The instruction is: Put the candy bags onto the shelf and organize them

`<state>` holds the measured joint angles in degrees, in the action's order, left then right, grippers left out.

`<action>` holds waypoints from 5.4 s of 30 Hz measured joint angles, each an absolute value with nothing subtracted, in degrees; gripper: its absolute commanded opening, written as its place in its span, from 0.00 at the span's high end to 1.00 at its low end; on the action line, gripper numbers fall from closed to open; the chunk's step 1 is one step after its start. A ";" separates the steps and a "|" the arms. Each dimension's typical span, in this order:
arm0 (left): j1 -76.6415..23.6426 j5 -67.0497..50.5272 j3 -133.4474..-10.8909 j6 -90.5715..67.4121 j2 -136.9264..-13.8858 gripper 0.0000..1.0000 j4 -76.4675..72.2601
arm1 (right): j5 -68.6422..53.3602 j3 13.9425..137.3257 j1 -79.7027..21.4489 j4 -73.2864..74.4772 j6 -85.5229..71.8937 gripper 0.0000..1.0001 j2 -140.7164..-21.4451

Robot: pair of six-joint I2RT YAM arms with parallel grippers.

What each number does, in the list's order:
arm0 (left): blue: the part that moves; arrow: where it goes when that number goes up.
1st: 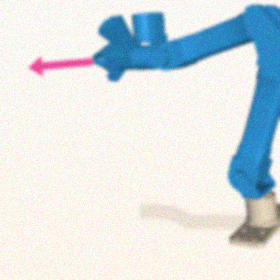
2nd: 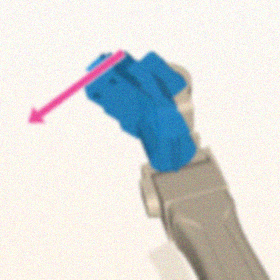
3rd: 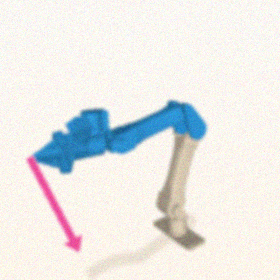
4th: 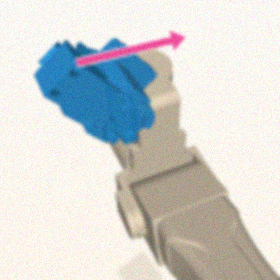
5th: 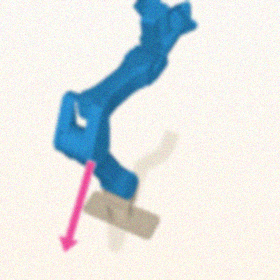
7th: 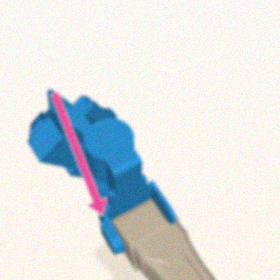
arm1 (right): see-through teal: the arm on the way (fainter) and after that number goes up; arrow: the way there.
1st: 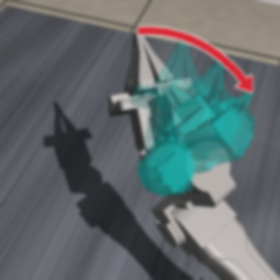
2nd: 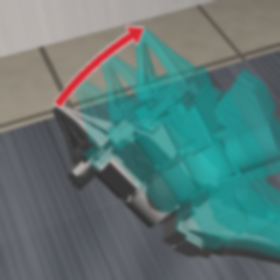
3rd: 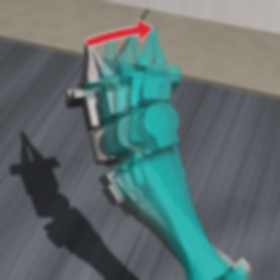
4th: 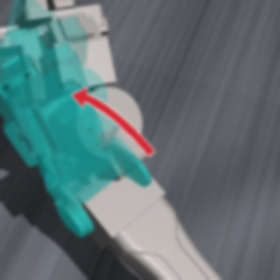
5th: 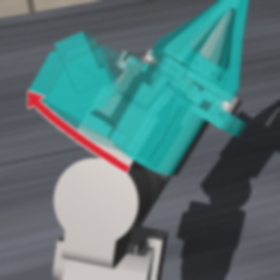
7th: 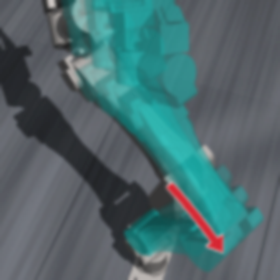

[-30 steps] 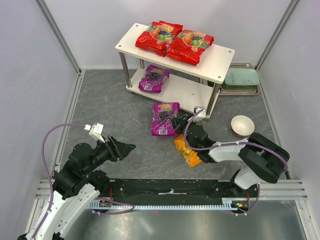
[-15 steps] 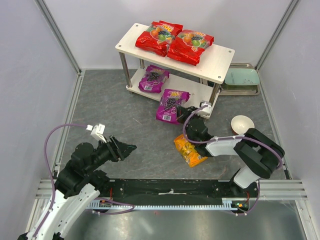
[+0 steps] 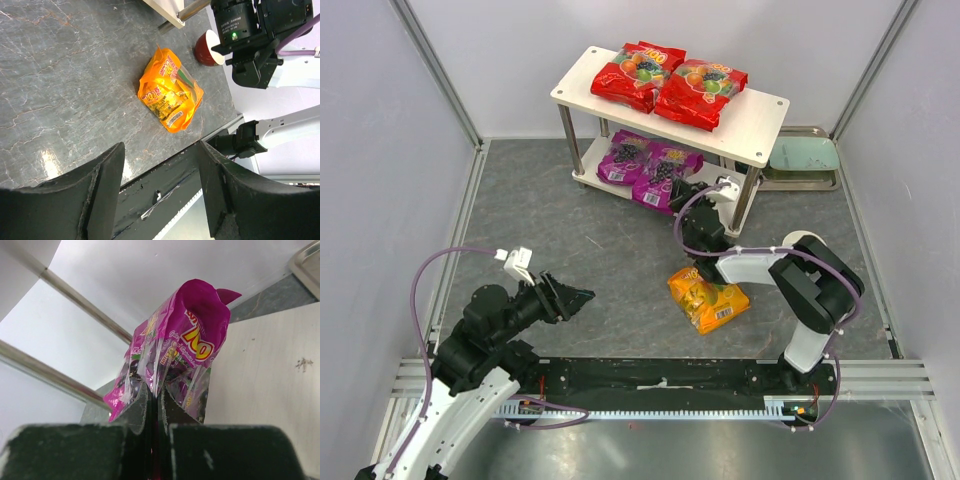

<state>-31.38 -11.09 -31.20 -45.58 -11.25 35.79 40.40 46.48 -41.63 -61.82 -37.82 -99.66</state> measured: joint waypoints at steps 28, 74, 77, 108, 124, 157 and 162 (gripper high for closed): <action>-31.38 -12.32 -30.61 -45.56 -12.58 0.34 34.54 | 36.27 55.83 -34.00 -56.51 -38.61 0.51 -109.21; -31.38 -12.53 -30.63 -45.58 -9.96 0.34 35.92 | 39.33 56.77 -33.50 -40.71 -46.15 0.49 -109.19; -31.38 -12.53 -30.63 -45.58 -9.96 0.34 35.92 | 39.16 56.84 -33.52 -39.57 -46.87 0.66 -109.60; -31.38 -14.81 -23.16 -47.77 -19.79 0.38 24.77 | 16.97 42.87 -50.63 -3.31 -23.20 1.00 -72.12; -31.38 -18.85 -14.02 -50.54 -37.06 0.41 4.32 | 34.28 53.17 -65.67 9.37 -9.06 0.98 -83.94; -31.77 -20.45 -4.60 -51.42 -61.52 0.51 -23.90 | 18.37 51.24 -72.97 -8.56 -22.76 0.65 -89.10; -31.99 -20.36 -2.85 -52.69 -56.71 0.51 -22.11 | 12.58 45.89 -72.97 -16.88 -29.78 0.62 -86.50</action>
<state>-31.99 -20.36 -2.85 -52.69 -56.71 -22.11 12.58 45.89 -72.97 -16.88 -29.78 -86.50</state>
